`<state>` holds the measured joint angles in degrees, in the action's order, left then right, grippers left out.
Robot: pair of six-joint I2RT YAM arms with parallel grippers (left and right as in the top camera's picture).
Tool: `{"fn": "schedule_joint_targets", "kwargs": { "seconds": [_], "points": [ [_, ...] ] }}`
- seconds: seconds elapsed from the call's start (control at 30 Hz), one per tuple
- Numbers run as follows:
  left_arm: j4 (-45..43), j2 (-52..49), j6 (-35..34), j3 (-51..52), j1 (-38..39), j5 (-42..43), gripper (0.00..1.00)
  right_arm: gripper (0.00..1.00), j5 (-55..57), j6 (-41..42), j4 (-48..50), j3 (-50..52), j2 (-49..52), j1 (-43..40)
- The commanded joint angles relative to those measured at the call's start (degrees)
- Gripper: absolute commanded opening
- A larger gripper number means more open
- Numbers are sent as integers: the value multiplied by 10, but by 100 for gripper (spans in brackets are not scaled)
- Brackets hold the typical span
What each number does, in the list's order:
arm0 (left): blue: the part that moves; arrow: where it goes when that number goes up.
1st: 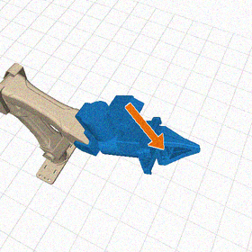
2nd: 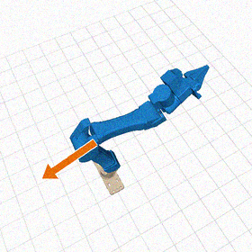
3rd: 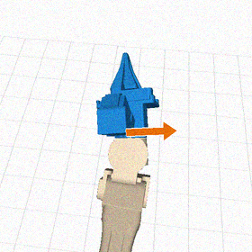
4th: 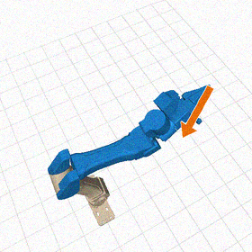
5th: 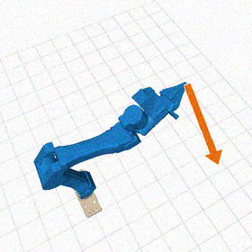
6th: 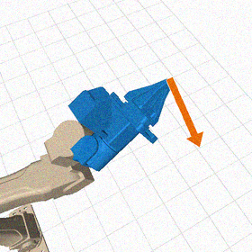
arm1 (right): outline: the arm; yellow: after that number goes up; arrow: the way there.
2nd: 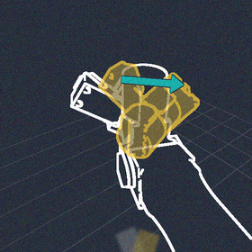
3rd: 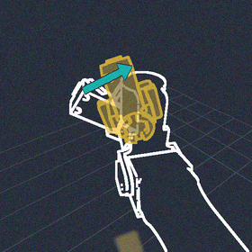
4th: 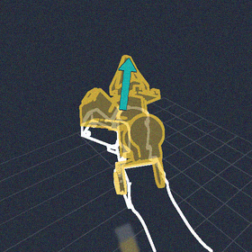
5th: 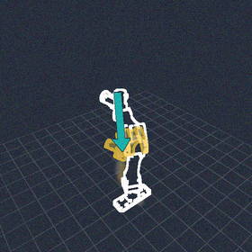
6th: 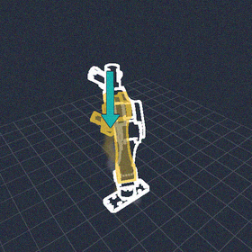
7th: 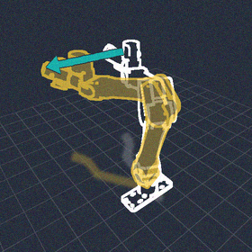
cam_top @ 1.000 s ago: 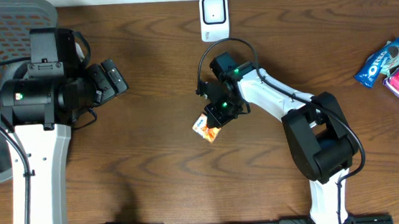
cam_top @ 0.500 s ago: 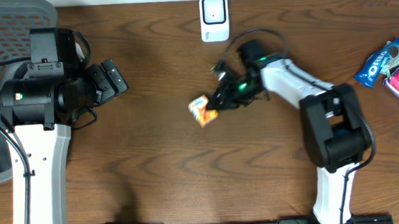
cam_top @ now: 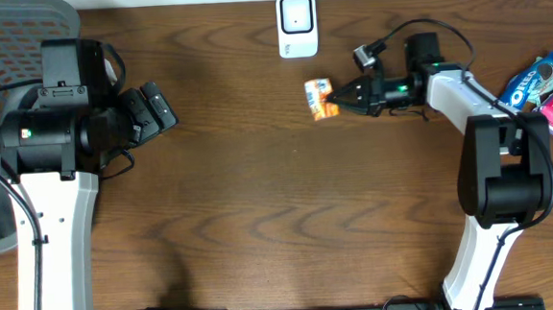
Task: Scan the item barcode
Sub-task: 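Hold the orange pack up against the scanner face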
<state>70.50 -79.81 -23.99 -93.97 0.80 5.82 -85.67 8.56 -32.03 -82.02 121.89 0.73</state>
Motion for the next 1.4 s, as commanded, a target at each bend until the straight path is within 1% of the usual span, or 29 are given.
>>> {"fn": "schedule_joint_targets", "kwargs": {
  "seconds": [0.0,0.1,0.27,0.33,0.43,0.7,0.77,0.83,0.87,0.9,0.93,0.97,1.07,1.13,1.2,1.27,1.37],
  "points": [
    [2,1,2,0,-2,-4,98,1,-38,35,14,-6,4,-14],
    [2,1,2,0,-2,-4,98,1,-38,88,63,-6,4,-20],
    [2,1,2,0,-2,-4,98,1,-38,209,175,-6,4,-20],
    [2,1,2,0,-2,-4,98,1,-38,238,210,-6,4,-19],
    [2,1,2,0,-2,-4,98,1,-38,253,231,-6,4,-18],
    [2,1,2,0,-2,-4,98,1,-31,253,235,-6,4,-17],
    [2,1,2,0,-2,-4,98,1,-10,256,235,-7,4,-13],
    [2,1,2,0,-2,-4,98,1,39,292,254,-7,3,-2],
    [2,1,1,0,-2,-4,98,1,56,309,272,-7,3,3],
    [2,1,1,0,-2,-4,98,1,90,361,332,-8,3,15],
    [2,1,2,0,-2,-4,98,2,105,390,368,-9,3,20],
    [2,1,2,0,-2,-4,98,1,122,427,426,-15,3,27],
    [2,1,2,0,-2,-4,98,1,177,472,518,-42,3,37],
    [2,1,2,0,-2,-4,98,1,223,462,518,-68,3,42],
    [2,1,2,0,-2,-4,98,1,290,429,482,-101,3,48],
    [2,1,2,0,-2,-4,98,1,372,390,405,-140,3,58],
    [2,1,2,0,-2,-4,98,1,506,308,254,-207,3,78]
  ]
}}
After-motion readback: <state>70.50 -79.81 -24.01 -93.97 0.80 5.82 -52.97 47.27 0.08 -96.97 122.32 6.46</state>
